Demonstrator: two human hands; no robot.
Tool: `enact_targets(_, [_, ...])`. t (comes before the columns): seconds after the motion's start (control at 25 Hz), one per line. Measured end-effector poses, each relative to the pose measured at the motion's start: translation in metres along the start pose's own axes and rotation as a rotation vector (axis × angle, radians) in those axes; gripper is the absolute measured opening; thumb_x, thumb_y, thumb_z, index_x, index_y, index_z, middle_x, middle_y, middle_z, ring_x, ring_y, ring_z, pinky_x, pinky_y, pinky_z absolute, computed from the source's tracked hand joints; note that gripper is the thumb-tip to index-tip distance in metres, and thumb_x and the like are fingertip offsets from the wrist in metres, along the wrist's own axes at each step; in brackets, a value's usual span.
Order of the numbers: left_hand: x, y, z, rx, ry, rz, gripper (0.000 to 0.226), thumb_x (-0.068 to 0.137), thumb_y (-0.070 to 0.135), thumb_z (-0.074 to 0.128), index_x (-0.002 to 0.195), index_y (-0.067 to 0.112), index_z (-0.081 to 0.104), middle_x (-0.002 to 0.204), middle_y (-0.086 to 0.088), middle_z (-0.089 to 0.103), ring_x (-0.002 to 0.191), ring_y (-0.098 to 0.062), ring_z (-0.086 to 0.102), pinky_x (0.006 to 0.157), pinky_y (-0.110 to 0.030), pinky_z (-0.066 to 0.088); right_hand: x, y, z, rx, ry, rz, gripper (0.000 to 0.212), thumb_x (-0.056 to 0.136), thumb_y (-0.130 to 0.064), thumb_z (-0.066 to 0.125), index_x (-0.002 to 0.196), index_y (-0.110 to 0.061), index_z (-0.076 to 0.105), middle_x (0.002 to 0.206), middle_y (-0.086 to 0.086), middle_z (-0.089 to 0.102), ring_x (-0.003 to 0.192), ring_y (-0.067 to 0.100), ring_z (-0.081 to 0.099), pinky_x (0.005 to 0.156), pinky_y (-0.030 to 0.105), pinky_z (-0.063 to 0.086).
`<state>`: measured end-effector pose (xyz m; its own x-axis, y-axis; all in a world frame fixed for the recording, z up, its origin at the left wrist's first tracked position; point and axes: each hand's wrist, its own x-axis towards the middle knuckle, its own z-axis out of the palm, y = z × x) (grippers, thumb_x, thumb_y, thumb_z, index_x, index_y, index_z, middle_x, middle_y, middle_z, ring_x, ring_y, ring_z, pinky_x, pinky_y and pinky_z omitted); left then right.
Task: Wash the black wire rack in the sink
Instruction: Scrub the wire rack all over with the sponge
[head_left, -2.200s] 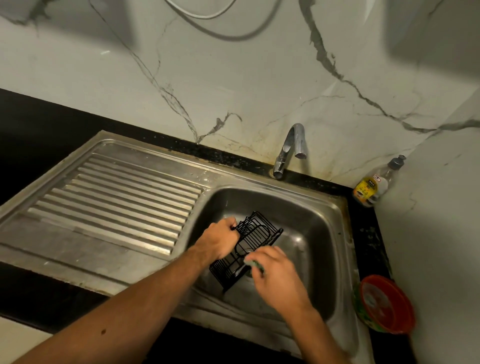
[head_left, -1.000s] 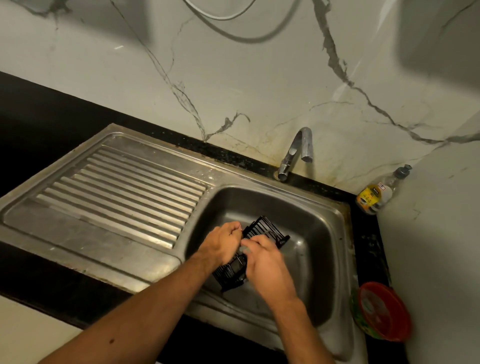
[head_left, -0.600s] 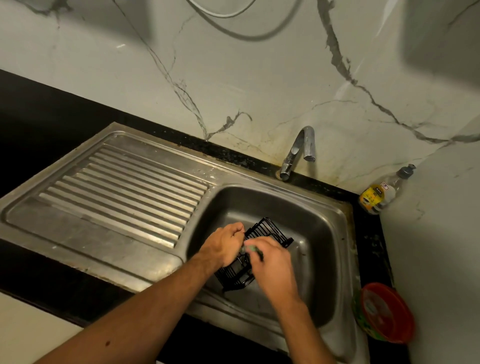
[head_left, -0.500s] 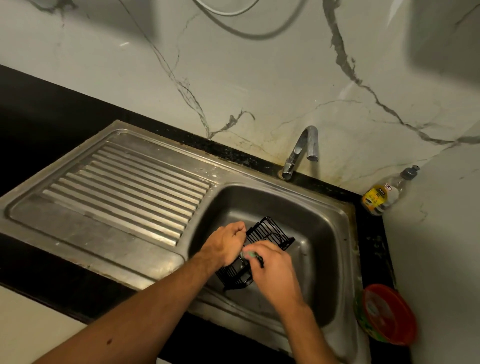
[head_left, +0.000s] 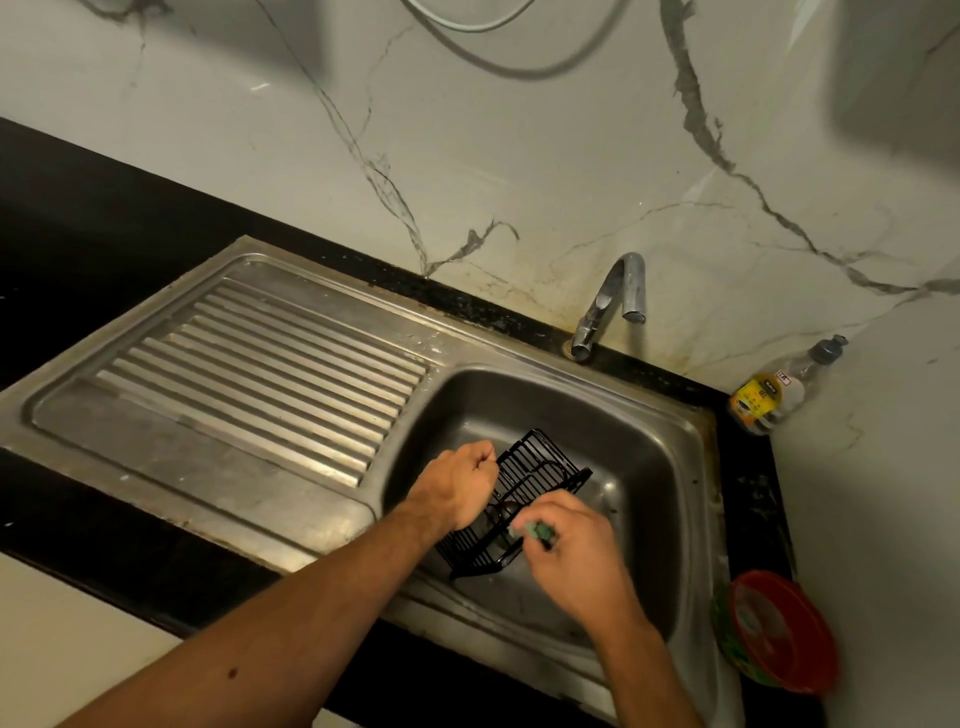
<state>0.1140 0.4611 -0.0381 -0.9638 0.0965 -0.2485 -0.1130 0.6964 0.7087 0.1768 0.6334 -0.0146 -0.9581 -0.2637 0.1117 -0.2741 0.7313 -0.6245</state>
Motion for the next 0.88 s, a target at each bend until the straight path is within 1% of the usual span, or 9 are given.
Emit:
enact_targets(0.16, [0.0, 0.004, 0.005, 0.001, -0.029, 0.011, 0.022, 0.096, 0.03, 0.035, 0.082, 0.021, 0.049, 0.076, -0.003, 0.062, 0.073, -0.024, 0.055, 0.075, -0.044, 0.05, 0.023, 0.013, -0.022, -0.23, 0.089, 0.211, 0.019, 0.09, -0.015, 0.065, 0.103, -0.027, 0.072, 0.105, -0.011, 0.057, 0.096, 0.003, 0.055, 0.095, 0.023, 0.047])
enact_targets(0.28, [-0.001, 0.007, 0.007, 0.001, -0.008, -0.002, 0.022, 0.095, 0.032, 0.035, 0.081, 0.022, 0.049, 0.078, -0.003, 0.063, 0.08, -0.029, 0.06, 0.078, -0.043, 0.051, 0.016, 0.002, -0.018, -0.177, 0.091, 0.262, 0.016, 0.084, -0.015, 0.067, 0.09, -0.03, 0.069, 0.099, -0.01, 0.057, 0.088, 0.006, 0.058, 0.089, 0.029, 0.052])
enact_targets(0.4, [0.0, 0.008, 0.007, 0.011, -0.03, 0.017, 0.023, 0.092, 0.036, 0.034, 0.082, 0.021, 0.049, 0.078, -0.003, 0.063, 0.083, -0.032, 0.061, 0.081, -0.044, 0.051, -0.007, -0.019, 0.001, -0.093, 0.002, 0.081, 0.018, 0.08, -0.014, 0.069, 0.086, -0.031, 0.068, 0.095, -0.015, 0.055, 0.079, 0.003, 0.057, 0.077, 0.015, 0.048])
enact_targets(0.48, [0.002, 0.008, 0.006, -0.009, -0.051, 0.024, 0.027, 0.089, 0.04, 0.032, 0.084, 0.023, 0.051, 0.081, -0.003, 0.065, 0.086, -0.032, 0.062, 0.084, -0.043, 0.051, -0.001, -0.021, 0.004, -0.021, 0.11, 0.018, 0.024, 0.088, -0.013, 0.068, 0.103, -0.031, 0.072, 0.098, -0.015, 0.054, 0.08, -0.001, 0.057, 0.072, 0.003, 0.041])
enact_targets(0.56, [0.002, 0.007, 0.006, -0.003, -0.059, 0.027, 0.027, 0.091, 0.04, 0.031, 0.084, 0.024, 0.052, 0.081, -0.002, 0.065, 0.085, -0.031, 0.062, 0.082, -0.042, 0.052, 0.01, -0.016, 0.003, -0.001, 0.199, 0.069, 0.036, 0.094, -0.005, 0.06, 0.122, -0.026, 0.069, 0.105, -0.011, 0.05, 0.087, -0.006, 0.053, 0.08, 0.0, 0.039])
enact_targets(0.64, [0.003, 0.005, 0.006, -0.015, -0.055, 0.023, 0.024, 0.091, 0.035, 0.033, 0.081, 0.023, 0.05, 0.075, -0.002, 0.062, 0.079, -0.03, 0.06, 0.078, -0.043, 0.052, 0.015, -0.007, 0.002, -0.078, 0.136, 0.148, 0.046, 0.092, 0.003, 0.054, 0.129, -0.024, 0.065, 0.118, -0.009, 0.047, 0.098, -0.005, 0.048, 0.098, 0.008, 0.041])
enact_targets(0.68, [0.004, 0.006, 0.006, -0.015, -0.056, 0.024, 0.023, 0.092, 0.033, 0.034, 0.08, 0.022, 0.05, 0.073, -0.002, 0.06, 0.076, -0.028, 0.058, 0.077, -0.043, 0.051, 0.015, -0.003, 0.002, -0.121, 0.099, 0.17, 0.049, 0.092, 0.004, 0.053, 0.131, -0.023, 0.064, 0.124, -0.008, 0.046, 0.102, -0.003, 0.048, 0.102, 0.011, 0.041])
enact_targets(0.8, [0.005, 0.01, 0.008, -0.002, -0.075, 0.034, 0.024, 0.095, 0.029, 0.034, 0.08, 0.02, 0.05, 0.073, -0.001, 0.059, 0.07, -0.022, 0.052, 0.073, -0.042, 0.049, 0.02, 0.004, -0.01, -0.152, 0.129, 0.209, 0.035, 0.095, -0.008, 0.059, 0.123, -0.028, 0.066, 0.122, -0.01, 0.056, 0.099, 0.0, 0.054, 0.095, 0.01, 0.041])
enact_targets(0.88, [0.007, 0.011, 0.008, -0.004, -0.08, 0.036, 0.025, 0.096, 0.028, 0.034, 0.079, 0.021, 0.05, 0.072, 0.0, 0.059, 0.069, -0.02, 0.051, 0.07, -0.041, 0.047, 0.026, 0.006, -0.018, -0.093, 0.238, 0.28, 0.024, 0.094, -0.015, 0.063, 0.114, -0.026, 0.07, 0.113, -0.007, 0.066, 0.096, 0.005, 0.06, 0.095, 0.023, 0.049])
